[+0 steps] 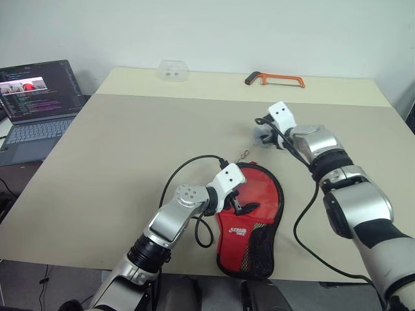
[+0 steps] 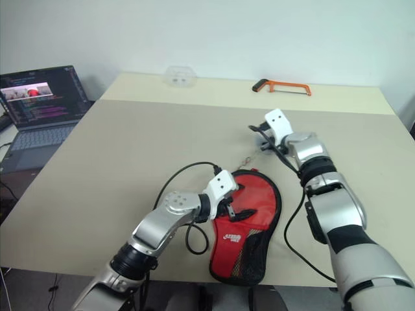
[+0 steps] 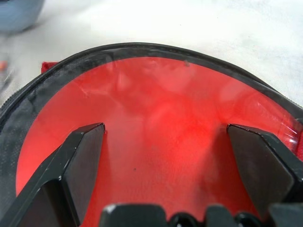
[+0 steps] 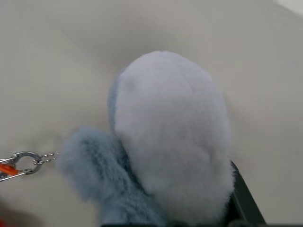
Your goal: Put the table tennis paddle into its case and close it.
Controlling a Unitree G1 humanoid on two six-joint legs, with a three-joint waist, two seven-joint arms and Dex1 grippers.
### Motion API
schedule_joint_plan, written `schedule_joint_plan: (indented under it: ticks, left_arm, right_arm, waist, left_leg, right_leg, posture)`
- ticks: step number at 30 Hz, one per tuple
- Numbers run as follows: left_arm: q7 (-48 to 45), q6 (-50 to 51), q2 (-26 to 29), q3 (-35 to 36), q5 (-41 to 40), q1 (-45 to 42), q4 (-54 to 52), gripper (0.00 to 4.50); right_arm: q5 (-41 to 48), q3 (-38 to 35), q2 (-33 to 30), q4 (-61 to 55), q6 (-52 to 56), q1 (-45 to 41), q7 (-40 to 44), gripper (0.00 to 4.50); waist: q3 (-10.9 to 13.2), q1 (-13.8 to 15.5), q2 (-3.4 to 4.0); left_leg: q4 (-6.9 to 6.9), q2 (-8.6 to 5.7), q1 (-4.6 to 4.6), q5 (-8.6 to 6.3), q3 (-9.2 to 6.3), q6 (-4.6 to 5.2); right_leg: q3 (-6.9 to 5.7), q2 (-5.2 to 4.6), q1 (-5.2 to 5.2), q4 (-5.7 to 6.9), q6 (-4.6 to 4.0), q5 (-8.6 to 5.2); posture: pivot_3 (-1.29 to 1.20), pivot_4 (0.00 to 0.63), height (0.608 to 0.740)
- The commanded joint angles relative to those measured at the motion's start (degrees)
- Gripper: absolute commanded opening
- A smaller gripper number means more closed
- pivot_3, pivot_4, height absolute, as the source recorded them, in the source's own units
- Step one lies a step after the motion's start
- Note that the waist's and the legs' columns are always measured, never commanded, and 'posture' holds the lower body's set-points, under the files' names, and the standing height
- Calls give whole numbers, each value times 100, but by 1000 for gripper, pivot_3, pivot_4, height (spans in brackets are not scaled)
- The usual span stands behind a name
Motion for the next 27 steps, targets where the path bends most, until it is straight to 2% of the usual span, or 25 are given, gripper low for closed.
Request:
schedule_joint_plan:
  ticks: [1, 5, 12, 17, 21, 27]
  left_arm:
    - [-113, 190, 79, -205, 68, 132, 195, 4500]
    - [-172, 127, 53, -251, 103, 86, 302, 4500]
    - [-246, 49, 57, -273, 125, 6, 459, 4500]
    - [-306, -25, 64, -300, 136, -36, 553, 4500]
    - [-358, -76, 53, -330, 151, -85, 632, 4500]
    - [-431, -137, 94, -373, 177, -138, 702, 4500]
  right_arm:
    - [-310, -6, -506, -95, -241, -80, 87, 516]
    - [-442, 87, -1229, -760, 27, 378, 892, 515]
    - [-412, 241, -2925, -3660, 771, 2074, 2646, 515]
    - [-486, 220, -4135, -4997, 386, 3197, 3360, 514]
    - [-43, -83, -4979, -6044, -320, 4262, 4205, 496]
    - [750, -648, -5677, -7251, -378, 5483, 5020, 472]
  waist:
    - [0, 0, 1]
    - [0, 53, 4]
    - [-15, 155, 32]
    - [-41, 183, 76]
    - [-46, 223, 84]
    - [-47, 195, 84]
  left_leg:
    - [0, 0, 0, 0, 1, 0]
    - [0, -3, 2, 1, 0, 1]
    - [-1, -15, -7, 1, -10, 5]
    - [-6, -30, -3, -9, -21, 24]
    - [-10, -41, 6, -12, -39, 29]
    - [-15, -68, 36, -23, -51, 48]
  right_leg:
    - [1, 0, 0, 0, 0, 0]
    - [-1, -1, 3, 0, 0, 0]
    - [-4, -8, 15, -28, 3, -1]
    - [-10, -7, 31, -50, 4, 0]
    - [-24, -14, 56, -69, 6, -1]
    - [-32, -41, 103, -89, 18, -8]
  posture:
    - [0, 150, 740]
    - [0, 150, 740]
    - [0, 150, 740]
    - [0, 150, 740]
    - [0, 150, 740]
    - [0, 150, 740]
